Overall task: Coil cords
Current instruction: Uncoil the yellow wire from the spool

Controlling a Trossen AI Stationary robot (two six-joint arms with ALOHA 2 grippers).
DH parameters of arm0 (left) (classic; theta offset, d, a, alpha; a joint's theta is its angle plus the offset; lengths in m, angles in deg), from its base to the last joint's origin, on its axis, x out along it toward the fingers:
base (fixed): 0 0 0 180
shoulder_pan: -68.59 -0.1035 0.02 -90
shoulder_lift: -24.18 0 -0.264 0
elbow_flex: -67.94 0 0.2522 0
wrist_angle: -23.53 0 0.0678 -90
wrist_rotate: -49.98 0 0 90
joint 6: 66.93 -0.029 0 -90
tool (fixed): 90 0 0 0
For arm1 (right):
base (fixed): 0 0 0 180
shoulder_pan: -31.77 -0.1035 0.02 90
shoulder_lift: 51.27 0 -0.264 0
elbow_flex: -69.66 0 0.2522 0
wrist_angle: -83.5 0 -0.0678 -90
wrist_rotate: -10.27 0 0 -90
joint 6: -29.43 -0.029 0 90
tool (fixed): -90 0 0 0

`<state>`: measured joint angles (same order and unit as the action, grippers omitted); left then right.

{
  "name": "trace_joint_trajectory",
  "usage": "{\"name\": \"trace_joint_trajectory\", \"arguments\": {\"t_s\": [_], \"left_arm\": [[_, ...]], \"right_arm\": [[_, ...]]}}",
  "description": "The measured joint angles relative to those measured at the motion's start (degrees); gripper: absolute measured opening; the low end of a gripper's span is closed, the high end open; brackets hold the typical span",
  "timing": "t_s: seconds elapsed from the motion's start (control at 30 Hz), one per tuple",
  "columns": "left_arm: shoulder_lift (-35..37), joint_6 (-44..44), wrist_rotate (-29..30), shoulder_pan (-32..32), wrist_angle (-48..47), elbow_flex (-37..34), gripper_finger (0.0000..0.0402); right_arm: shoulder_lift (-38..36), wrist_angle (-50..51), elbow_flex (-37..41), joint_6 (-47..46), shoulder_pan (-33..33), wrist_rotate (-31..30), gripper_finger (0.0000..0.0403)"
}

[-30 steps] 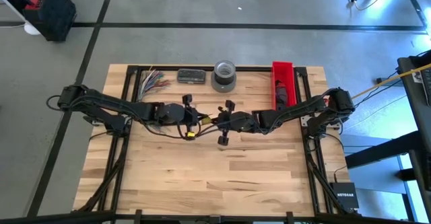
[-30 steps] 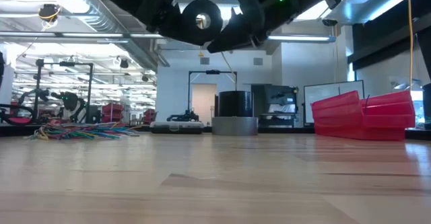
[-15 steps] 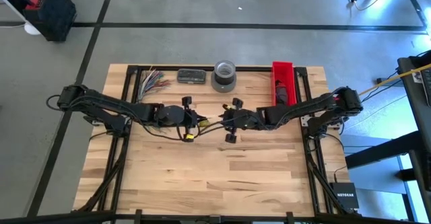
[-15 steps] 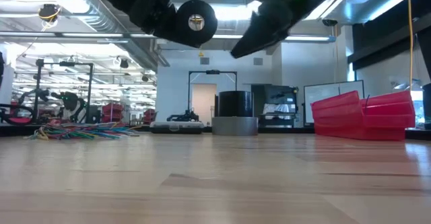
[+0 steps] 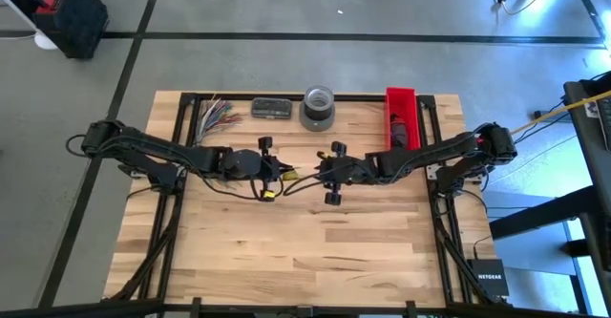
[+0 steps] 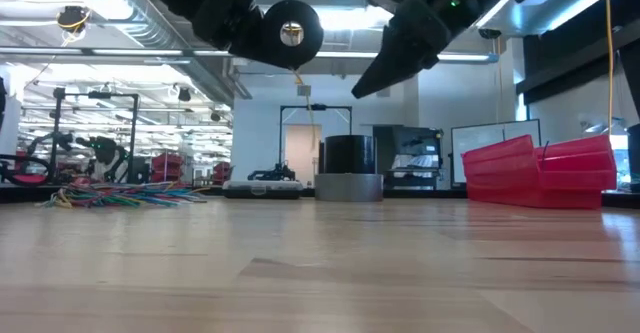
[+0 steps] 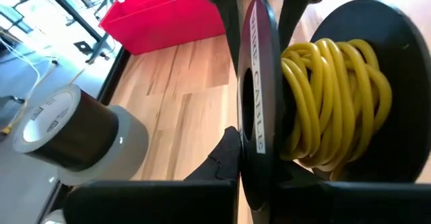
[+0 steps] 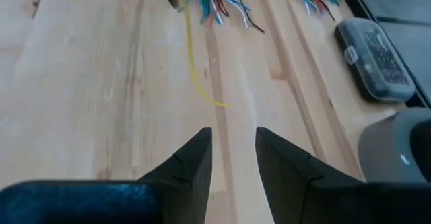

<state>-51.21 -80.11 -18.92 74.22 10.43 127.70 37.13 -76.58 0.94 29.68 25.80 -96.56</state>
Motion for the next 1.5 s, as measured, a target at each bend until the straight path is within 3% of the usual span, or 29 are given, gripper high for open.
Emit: {"name": "trace_joint_trajectory", "arguments": {"t_s": [0.27,0.47,0.6,0.83,1.03,1.13,1.33,1.5], "left_arm": [[-0.04,-10.66,2.35,2.58,-0.08,-0.04,0.0],[-0.04,-19.41,10.27,7.66,0.04,-0.04,0.0],[-0.09,-22.46,12.16,9.61,1.25,-0.04,0.0],[-0.11,-22.8,12.23,10.32,2.92,-0.08,0.0],[-0.13,-22.76,12.43,10.29,2.7,-0.09,0.0],[-0.12,-21.87,12.35,10.29,2.61,-0.09,0.0],[-0.11,-20.11,11.94,10.34,2.36,-0.09,0.0],[-0.11,-17.09,12.86,9.9,2.1,-0.07,0.0005]], "right_arm": [[-0.53,-9.91,-0.01,7.09,-3.84,1.72,0.012],[-0.79,-13.38,-0.42,13.97,-8.83,-7.94,0.012],[-0.39,-19.87,-0.49,17.81,-9.53,-9.11,0.012],[4.28,-26.24,-0.55,22.29,-8.89,-4.14,0.012],[6.1,-29.75,-0.52,25.55,-9.1,-7.83,0.0116],[6.1,-29.92,-0.52,25.58,-9.05,-8.12,0.0095],[6.1,-30.47,-0.52,27.77,-8.98,-8.57,0.0012],[6.1,-30.24,-0.52,28.67,-9.01,-12.68,0.0023]]}}
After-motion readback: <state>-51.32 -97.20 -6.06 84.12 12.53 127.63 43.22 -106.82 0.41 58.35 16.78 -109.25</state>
